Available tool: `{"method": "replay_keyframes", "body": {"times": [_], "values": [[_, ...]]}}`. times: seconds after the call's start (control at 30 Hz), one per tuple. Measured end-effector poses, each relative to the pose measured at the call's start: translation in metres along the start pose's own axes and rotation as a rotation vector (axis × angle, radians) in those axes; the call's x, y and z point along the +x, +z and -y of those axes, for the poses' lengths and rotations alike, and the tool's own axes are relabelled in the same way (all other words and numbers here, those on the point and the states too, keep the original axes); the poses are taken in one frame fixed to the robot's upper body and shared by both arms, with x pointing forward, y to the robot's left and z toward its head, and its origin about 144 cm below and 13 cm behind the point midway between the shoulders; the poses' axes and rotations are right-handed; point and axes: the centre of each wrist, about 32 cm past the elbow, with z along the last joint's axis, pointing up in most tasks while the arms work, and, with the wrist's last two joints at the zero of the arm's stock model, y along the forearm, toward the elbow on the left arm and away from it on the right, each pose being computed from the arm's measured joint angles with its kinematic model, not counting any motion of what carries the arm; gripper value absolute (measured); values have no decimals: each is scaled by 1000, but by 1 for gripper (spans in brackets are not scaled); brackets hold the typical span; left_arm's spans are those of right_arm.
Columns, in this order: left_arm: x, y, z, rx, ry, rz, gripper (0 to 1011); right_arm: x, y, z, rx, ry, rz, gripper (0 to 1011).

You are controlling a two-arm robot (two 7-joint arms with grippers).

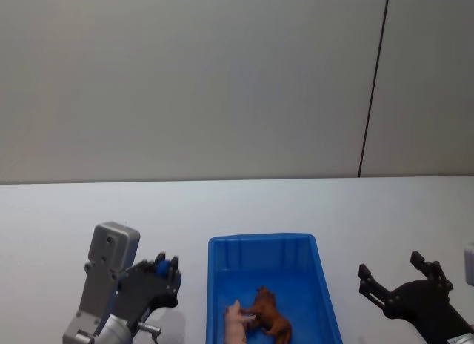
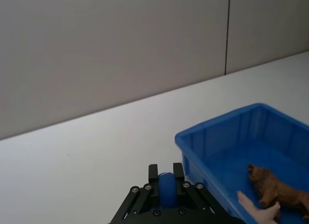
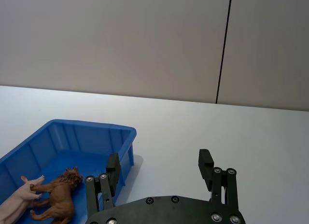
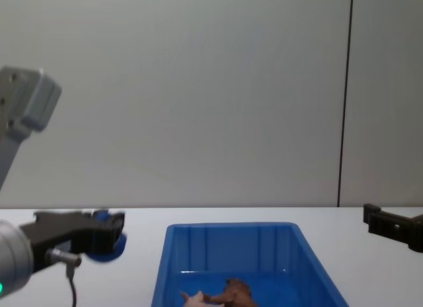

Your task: Pick up the two dolls from the table and place them into the box.

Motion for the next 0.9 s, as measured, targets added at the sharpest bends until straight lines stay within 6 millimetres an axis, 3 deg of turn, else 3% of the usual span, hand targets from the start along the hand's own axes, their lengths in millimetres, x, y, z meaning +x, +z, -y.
{"method": "replay_keyframes", "body": {"times": [0.7, 0.9], "values": [[-2, 29, 15, -216, -253, 67, 178, 0, 0, 0, 0, 0, 0, 1001], [-4, 34, 21, -248, -331, 75, 331, 0, 0, 0, 0, 0, 0, 1001]]}}
